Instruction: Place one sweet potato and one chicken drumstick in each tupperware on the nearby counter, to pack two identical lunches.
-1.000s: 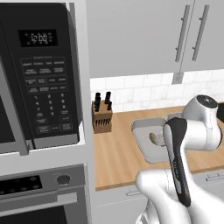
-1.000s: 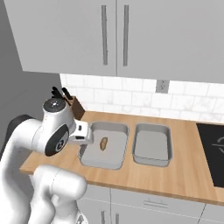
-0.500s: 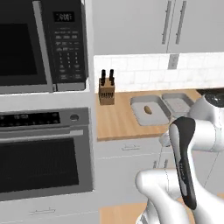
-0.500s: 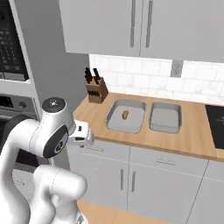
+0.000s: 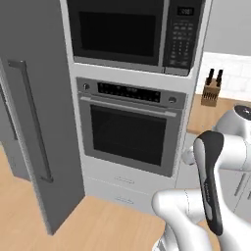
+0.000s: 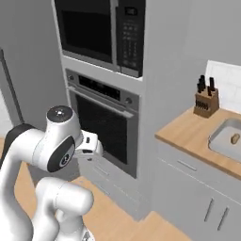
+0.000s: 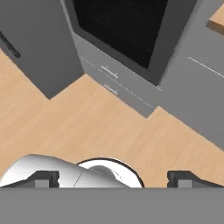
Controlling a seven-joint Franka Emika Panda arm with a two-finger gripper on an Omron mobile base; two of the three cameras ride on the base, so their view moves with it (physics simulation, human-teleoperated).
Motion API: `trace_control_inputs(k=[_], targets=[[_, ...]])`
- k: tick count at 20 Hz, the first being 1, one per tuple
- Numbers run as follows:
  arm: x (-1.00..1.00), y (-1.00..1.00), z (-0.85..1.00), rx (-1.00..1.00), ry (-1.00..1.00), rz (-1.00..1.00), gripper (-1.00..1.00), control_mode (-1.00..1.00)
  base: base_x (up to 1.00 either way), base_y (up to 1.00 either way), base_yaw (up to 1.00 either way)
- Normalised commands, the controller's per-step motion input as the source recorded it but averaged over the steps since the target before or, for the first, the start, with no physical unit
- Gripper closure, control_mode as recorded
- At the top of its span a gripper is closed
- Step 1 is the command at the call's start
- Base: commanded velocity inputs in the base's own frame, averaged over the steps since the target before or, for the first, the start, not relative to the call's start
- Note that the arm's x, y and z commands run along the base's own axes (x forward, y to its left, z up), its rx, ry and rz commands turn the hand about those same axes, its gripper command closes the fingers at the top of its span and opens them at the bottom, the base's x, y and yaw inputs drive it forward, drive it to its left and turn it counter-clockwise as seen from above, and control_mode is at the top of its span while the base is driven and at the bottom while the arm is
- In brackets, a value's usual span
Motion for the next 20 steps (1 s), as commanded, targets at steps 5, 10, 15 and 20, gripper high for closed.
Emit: trace_control_inputs(k=[5,10,15,20], targets=[[0.00,0.00,0.00,0.00,0.00,0.00,-1.00,1.00,-0.45,1.00,0.70],[0.00,0.00,0.00,0.00,0.00,0.00,-1.00,1.00,-0.76,1.00,0.44],[0.00,0.00,0.00,0.00,0.00,0.00,-1.00,1.00,-0.26,1.00,0.33],[0.00,0.00,0.00,0.00,0.00,0.00,-1.00,1.00,-0.02,1.00,0.40]])
